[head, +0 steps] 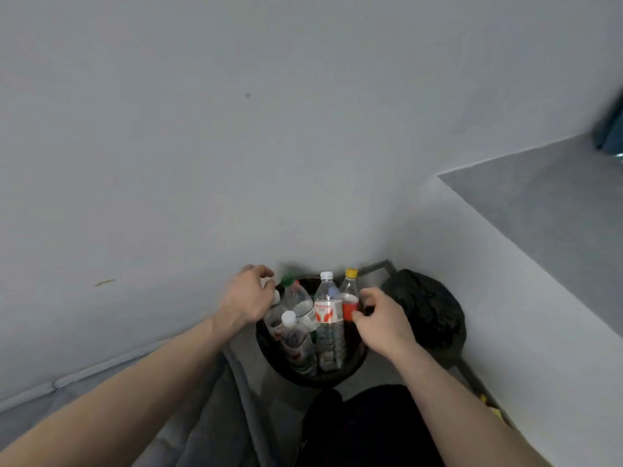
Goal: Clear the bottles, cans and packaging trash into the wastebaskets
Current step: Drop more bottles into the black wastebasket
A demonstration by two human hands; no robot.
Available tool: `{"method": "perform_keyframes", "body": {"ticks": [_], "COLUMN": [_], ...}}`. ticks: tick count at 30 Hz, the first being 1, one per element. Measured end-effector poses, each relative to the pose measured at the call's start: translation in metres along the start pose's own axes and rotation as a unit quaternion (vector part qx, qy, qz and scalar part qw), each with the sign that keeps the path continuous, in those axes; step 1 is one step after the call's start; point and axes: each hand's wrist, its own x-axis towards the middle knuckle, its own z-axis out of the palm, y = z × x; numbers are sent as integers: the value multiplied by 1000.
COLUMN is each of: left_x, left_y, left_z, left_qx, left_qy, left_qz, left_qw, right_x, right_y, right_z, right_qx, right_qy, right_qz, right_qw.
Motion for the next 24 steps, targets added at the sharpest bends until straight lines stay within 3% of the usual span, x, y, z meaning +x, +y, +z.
{"method": "perform_keyframes", "body": {"ticks": [4,10,17,24], "left_x": [-27,-75,-79,-33], "left_y": [68,177,264,332], "left_z": [-15,-1,45,108], "left_qx": [37,111,174,189], "left_qy": [-31,-84,-129,-155], "left_qz": [135,297,380,390], "left_qw": [990,945,899,888], "right_x": [-34,-96,-124,-84], "right_y": [31,89,159,220], "right_z": [-60,-126,-185,-230], "right_qx": [-112,-133,-101,-72], "right_qy": [15,63,88,87], "right_qz": [-1,31,74,115], "right_qw": [994,989,988,987]}}
